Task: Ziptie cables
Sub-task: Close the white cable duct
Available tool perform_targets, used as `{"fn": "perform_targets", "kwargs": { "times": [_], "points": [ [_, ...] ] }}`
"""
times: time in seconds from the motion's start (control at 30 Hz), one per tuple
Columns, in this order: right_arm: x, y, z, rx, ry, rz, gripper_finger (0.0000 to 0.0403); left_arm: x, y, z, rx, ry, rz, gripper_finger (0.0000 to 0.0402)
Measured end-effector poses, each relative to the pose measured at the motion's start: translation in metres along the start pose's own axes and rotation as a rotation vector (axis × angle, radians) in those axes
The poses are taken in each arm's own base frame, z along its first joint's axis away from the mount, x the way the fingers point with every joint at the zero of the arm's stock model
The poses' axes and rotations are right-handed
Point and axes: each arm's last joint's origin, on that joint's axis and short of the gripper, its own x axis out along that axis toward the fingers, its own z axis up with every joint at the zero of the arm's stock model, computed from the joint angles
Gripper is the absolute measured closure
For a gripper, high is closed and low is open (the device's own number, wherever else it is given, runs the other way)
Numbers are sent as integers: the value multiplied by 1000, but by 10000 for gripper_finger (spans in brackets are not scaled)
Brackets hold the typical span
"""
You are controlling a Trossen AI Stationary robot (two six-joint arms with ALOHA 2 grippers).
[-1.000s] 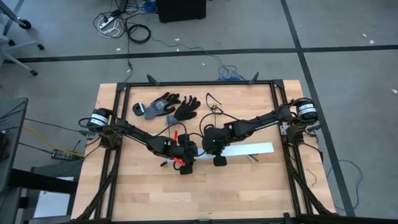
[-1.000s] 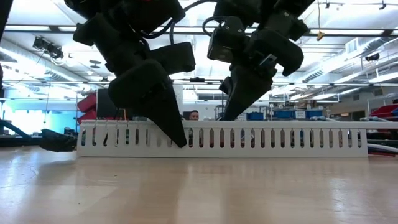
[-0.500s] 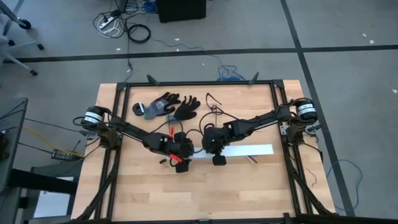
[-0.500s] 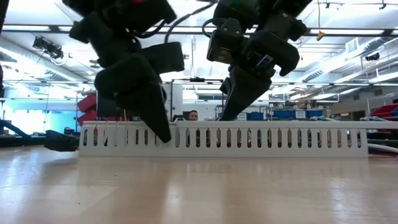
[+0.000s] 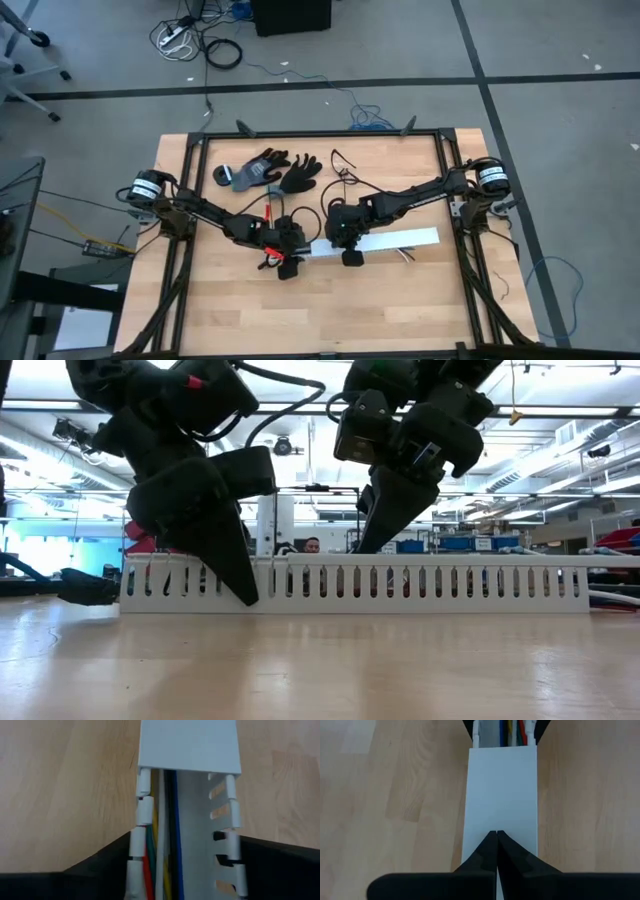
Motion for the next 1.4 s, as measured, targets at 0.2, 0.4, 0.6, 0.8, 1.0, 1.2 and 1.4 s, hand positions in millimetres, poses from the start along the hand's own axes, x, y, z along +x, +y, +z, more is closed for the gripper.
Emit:
{"fn": "perform_targets", "kwargs": {
  "times": [0.2, 0.4, 0.6, 0.8, 1.0, 1.2, 1.4],
  "points": [
    [-6, 3, 3, -2, -37, -44, 403, -1, 0, 0, 25, 0, 1, 205],
    [-32, 17, 7, -40, -98, -123, 403, -1, -1, 0, 29, 2, -13, 170],
    [-50, 37, 4, -62, -96, -115, 403, 0, -1, 0, 28, -3, -16, 155],
    [-29, 34, -6, -33, -24, -124, 403, 0, -1, 2, 22, -15, -15, 172],
    [4, 23, -6, -10, -83, -43, 403, 0, -1, 1, 23, -15, -11, 170],
    [13, 14, 0, -31, -153, 7, 403, 0, -1, 1, 23, -17, -9, 170],
    [13, 10, -3, -30, -118, 19, 403, 0, -2, 1, 40, -27, -10, 154]
  ]
}}
